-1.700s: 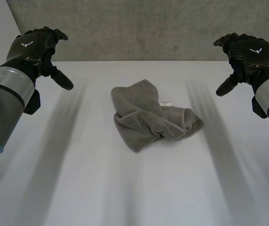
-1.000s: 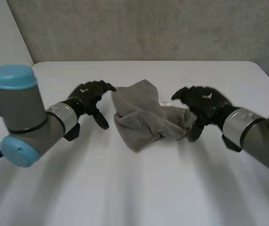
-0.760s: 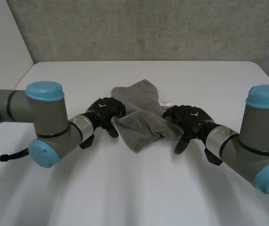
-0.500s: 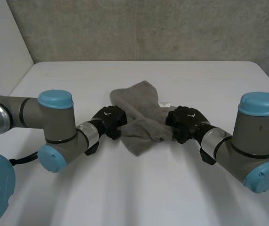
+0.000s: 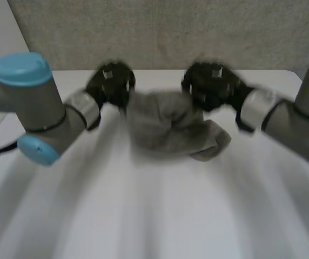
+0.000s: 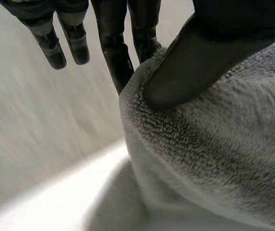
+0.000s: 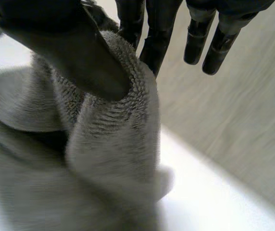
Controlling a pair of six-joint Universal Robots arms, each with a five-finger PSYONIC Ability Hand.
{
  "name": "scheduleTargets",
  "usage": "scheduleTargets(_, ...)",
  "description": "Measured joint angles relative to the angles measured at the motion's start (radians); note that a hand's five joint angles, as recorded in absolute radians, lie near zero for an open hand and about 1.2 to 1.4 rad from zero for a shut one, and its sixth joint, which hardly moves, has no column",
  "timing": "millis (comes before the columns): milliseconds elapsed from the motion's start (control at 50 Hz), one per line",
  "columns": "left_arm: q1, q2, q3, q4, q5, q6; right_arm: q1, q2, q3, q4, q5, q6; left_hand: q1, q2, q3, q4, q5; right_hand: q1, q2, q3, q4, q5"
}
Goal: Fold the towel.
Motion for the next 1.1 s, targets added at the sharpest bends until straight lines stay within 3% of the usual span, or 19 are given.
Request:
scheduleTargets(140, -0.007, 0.171, 0.053, 0.228, -0.077, -0.001, 0.005, -0.091, -0.227, -0.228, 0.153, 0.046, 0.0, 0.005, 0.0, 0.0, 0.0, 0.0, 0.001, 0.0, 0.0, 0.0)
scheduleTargets(220, -0.004, 0.334, -0.07, 0.369, -0.075, -0.003, -0.001, -0.203, -0.141, -0.355, 0.188, 0.091, 0.0, 0.024, 0.0, 0.0, 0.0, 0.0, 0.001, 0.0, 0.0, 0.0)
scheduleTargets(340, 0.0, 0.469, -0.326, 0.483, -0.008, 0.0, -0.008, -0.295, 0.074, -0.327, 0.15, 0.098, 0.001, 0.028, 0.0, 0.0, 0.007, 0.0, 0.002, 0.0, 0.0, 0.004)
scheduleTargets(480, 0.001, 0.47, -0.579, 0.444, 0.056, 0.049, -0.014, -0.31, 0.341, -0.211, 0.107, -0.043, 0.005, 0.032, 0.0, 0.0, 0.007, 0.0, 0.002, 0.0, 0.0, 0.004)
scheduleTargets(640, 0.01, 0.382, -0.809, 0.351, 0.058, 0.223, -0.025, -0.297, 0.669, -0.194, 0.099, -0.278, 0.004, 0.033, 0.0, 0.0, 0.006, 0.004, 0.007, 0.0, 0.0, 0.004)
scheduleTargets(780, 0.032, 0.277, -0.847, 0.301, 0.015, 0.316, -0.043, -0.237, 0.761, -0.22, 0.1, -0.321, 0.004, 0.051, 0.0, 0.0, 0.006, 0.003, 0.009, 0.0, 0.0, 0.005)
scheduleTargets(940, 0.069, 0.203, -0.808, 0.299, -0.052, 0.324, -0.06, -0.181, 0.744, -0.239, 0.103, -0.305, 0.004, 0.052, 0.0, 0.0, 0.006, 0.001, 0.016, 0.0, 0.0, -0.006)
scheduleTargets(1000, 0.075, 0.194, -0.801, 0.301, -0.07, 0.322, -0.063, -0.166, 0.74, -0.243, 0.105, -0.287, -0.035, -0.041, 0.0, 0.0, -0.08, -0.011, -0.031, 0.0, 0.0, -0.061)
scheduleTargets(1100, 0.076, 0.192, -0.799, 0.303, -0.101, 0.32, -0.072, -0.145, 0.737, -0.255, 0.107, -0.217, -0.452, -0.451, 0.0, 0.0, -0.492, -0.084, -0.082, 0.0, 0.0, -0.103)
